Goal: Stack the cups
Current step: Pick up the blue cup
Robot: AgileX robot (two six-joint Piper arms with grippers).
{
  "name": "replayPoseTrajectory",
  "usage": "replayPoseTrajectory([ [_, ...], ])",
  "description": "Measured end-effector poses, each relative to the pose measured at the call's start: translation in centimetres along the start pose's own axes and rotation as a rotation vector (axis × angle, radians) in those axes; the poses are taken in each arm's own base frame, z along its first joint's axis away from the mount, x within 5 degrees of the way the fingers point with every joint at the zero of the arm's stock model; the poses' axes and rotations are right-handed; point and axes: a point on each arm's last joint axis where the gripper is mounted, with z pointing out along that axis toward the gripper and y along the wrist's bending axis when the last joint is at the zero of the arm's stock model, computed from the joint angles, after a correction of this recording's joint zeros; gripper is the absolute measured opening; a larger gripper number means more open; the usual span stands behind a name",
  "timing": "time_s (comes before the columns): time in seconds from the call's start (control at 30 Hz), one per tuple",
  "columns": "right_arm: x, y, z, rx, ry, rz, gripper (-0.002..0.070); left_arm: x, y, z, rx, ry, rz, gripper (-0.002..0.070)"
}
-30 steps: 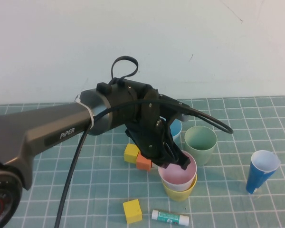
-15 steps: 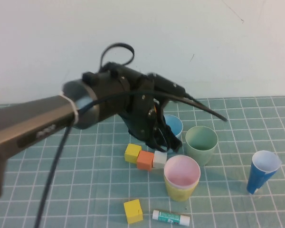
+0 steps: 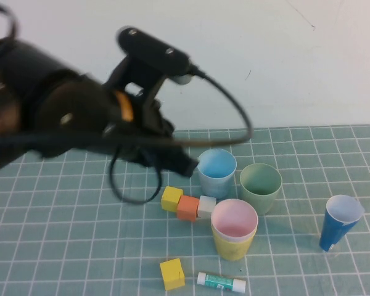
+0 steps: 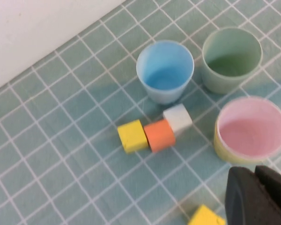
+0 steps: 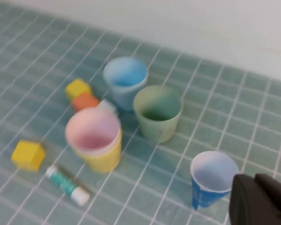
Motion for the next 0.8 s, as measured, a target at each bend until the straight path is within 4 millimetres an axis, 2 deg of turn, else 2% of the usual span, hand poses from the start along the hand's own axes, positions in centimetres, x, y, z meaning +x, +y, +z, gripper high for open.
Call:
replayPoseTrajectory([
  [0.13, -3.3, -1.7, 2.6, -0.142, 0.158, -0.063, -0.0004, 3.2, 0.1, -2.4, 0.001, -0.019, -0.007, 0.0],
  [0.33, -7.2, -3.3, 6.2, -0.258, 0.252, -0.129, -0.0004, 8.7, 0.3, -5.1, 0.004, -0.041, -0.041, -0.0001],
  [0.57, -11.5, -1.8, 11.6, -0.32, 0.373, -0.315, -0.0004, 13.7, 0.4, -7.0, 0.005, -0.061, -0.132, -0.0001],
  [0.8, -13.3, -0.6, 20.2, -0.379, 0.56, -0.403, -0.0004, 16.1, 0.5, -8.5, 0.009, -0.111, -0.154, -0.0001],
])
